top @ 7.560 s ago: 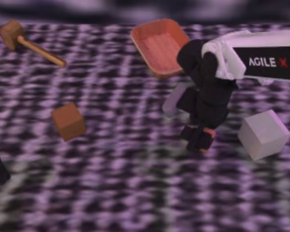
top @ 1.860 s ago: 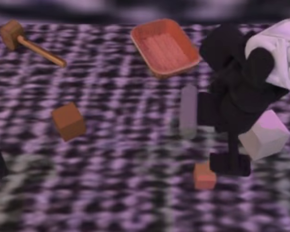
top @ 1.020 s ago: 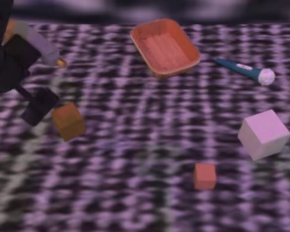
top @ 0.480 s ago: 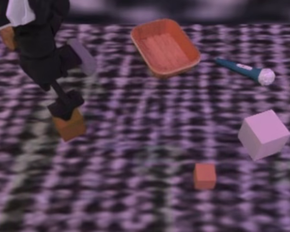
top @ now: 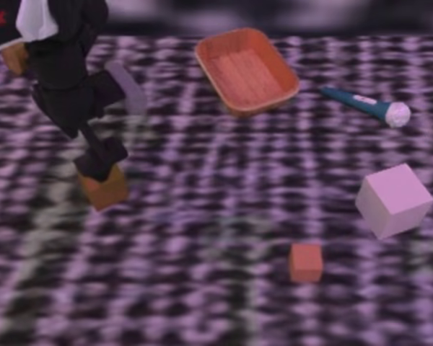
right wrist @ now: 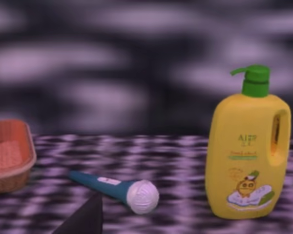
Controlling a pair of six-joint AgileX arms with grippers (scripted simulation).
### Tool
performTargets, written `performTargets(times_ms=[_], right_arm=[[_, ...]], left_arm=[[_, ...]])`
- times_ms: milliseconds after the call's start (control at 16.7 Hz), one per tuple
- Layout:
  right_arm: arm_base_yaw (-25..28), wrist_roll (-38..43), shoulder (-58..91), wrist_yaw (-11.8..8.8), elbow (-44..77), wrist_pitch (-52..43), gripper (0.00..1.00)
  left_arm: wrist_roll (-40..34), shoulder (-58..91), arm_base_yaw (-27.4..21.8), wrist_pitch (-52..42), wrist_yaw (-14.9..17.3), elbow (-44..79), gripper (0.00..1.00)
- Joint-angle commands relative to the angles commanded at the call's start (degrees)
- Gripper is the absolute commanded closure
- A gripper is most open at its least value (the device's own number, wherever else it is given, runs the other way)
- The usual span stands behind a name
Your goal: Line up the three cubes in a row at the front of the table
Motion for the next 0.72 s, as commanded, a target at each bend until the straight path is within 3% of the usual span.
performTargets(times_ms=[420, 720], right_arm=[[0.0, 0.0, 0.0, 0.0, 0.0, 0.0, 0.0], [0.0, 0.0, 0.0, 0.0, 0.0, 0.0, 0.0]], left_arm=[[0.1, 5.9, -0.1, 14.6, 0.1, -8.3, 0.0], [0.1, 6.7, -0.1, 16.0, 0.1, -9.2, 0.0]])
